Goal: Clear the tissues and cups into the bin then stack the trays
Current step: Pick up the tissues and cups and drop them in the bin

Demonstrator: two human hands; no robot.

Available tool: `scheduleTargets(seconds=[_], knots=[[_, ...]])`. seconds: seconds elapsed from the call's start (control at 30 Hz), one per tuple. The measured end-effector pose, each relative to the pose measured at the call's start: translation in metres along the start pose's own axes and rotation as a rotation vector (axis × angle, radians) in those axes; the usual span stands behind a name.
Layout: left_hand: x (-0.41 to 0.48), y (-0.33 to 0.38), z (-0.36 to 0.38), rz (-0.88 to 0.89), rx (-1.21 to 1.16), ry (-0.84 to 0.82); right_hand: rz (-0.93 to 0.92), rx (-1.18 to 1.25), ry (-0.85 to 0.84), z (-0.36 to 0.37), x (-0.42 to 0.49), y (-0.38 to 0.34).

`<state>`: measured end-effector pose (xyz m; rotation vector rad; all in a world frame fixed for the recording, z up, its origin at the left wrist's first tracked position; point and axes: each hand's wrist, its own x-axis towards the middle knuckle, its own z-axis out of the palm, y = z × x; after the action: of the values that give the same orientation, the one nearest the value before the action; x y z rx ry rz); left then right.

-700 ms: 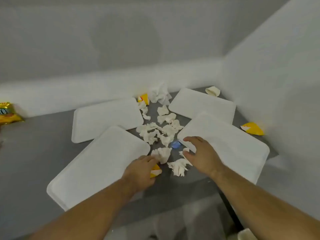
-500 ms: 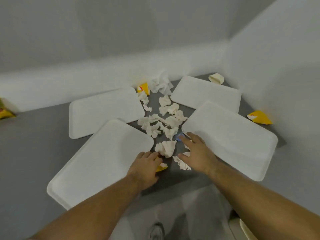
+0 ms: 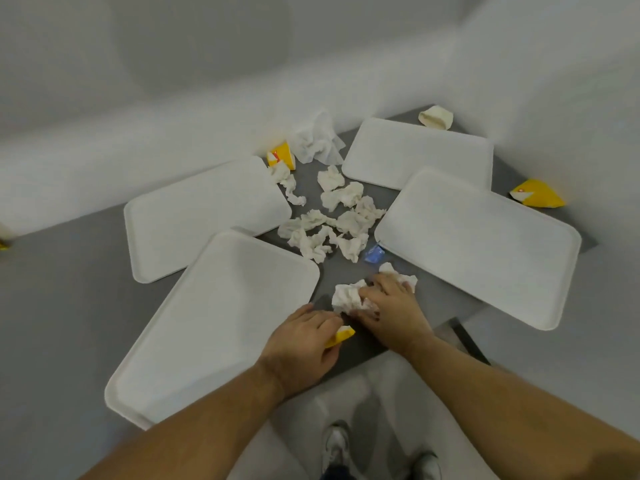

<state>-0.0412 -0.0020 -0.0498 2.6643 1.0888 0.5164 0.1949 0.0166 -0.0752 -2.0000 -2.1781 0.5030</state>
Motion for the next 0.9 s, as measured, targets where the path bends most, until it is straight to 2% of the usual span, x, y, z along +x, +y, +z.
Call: scheduleTargets(seconds=[0.13, 0.27, 0.37, 0.47, 0.6, 0.73, 0.9], knots=[[-0.003, -0.007, -0.004, -0.01, -0.041, 0.039, -0.025, 0.122, 0.173, 0.003, -0.004, -0.002], [-0.001, -0.011, -0.007, -0.008, -0.065, -0.003, 0.029, 0.192, 0.212, -0.003, -0.01, 0.0], [0.01, -0.003, -0.011, -0.064, -0.141, -0.025, 0.203, 0.331, 0.204, -0.017, -0.011, 0.009], [0.027, 0.011, -0.014, -0.157, -0.274, -0.042, 0.38, 0.553, 0.278, -0.037, -0.022, 0.023], [0.055, 0.04, -0.009, -0.189, -0.375, -0.002, 0.452, 0.945, 0.307, -0.064, -0.06, 0.044], [0.085, 0.085, 0.006, -0.202, -0.544, 0.016, 0.562, 1.129, 0.341, -0.085, -0.103, 0.077], [0.12, 0.156, 0.031, -0.224, -0.705, 0.002, 0.843, 1.478, 0.456, -0.101, -0.159, 0.137]])
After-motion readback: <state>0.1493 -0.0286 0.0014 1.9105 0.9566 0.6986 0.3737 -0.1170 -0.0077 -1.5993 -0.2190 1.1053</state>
